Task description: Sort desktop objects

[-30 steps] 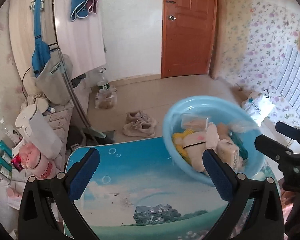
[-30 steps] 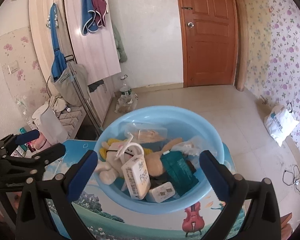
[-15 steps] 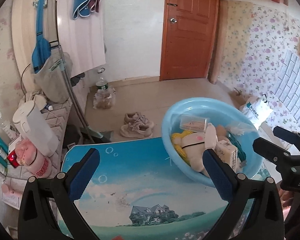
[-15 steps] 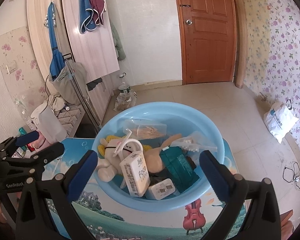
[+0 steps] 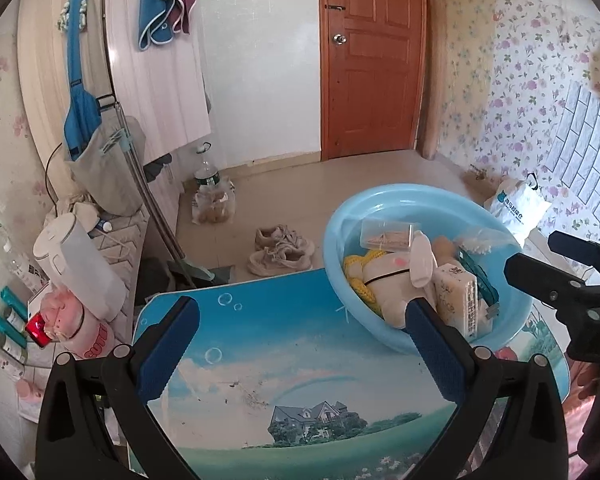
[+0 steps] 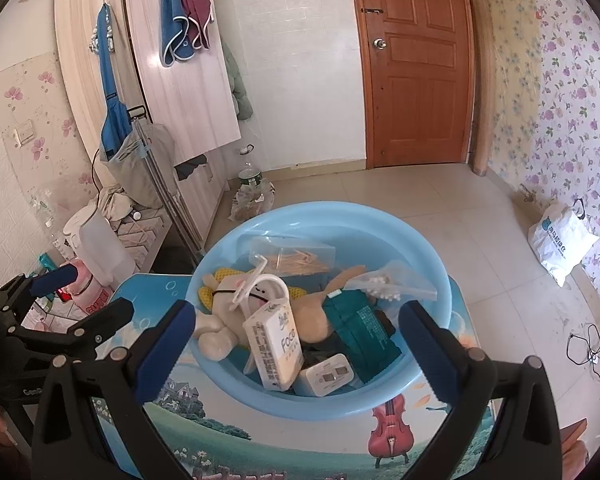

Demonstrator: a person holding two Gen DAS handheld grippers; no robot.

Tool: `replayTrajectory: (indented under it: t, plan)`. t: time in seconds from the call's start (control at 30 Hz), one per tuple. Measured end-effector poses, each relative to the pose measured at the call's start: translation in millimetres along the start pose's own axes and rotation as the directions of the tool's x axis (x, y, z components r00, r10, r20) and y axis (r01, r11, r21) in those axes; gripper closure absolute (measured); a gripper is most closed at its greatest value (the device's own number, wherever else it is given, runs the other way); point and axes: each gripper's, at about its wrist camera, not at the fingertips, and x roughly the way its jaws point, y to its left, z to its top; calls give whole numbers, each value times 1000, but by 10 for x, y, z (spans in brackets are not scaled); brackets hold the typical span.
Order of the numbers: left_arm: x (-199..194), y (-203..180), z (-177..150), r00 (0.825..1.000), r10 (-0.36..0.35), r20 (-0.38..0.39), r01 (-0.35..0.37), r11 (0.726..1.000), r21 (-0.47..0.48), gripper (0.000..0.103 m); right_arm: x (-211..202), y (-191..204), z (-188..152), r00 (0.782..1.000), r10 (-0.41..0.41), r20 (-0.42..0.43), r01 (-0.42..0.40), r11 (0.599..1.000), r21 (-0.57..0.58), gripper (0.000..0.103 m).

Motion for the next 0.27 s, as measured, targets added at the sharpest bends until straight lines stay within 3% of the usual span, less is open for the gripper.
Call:
replayTrajectory:
  t: [0.27]
  plan:
    - [-62, 25, -32, 1000, -9, -4, 9, 1000, -27, 0, -1, 15, 1, 1000, 1, 0, -1, 1000, -1, 0]
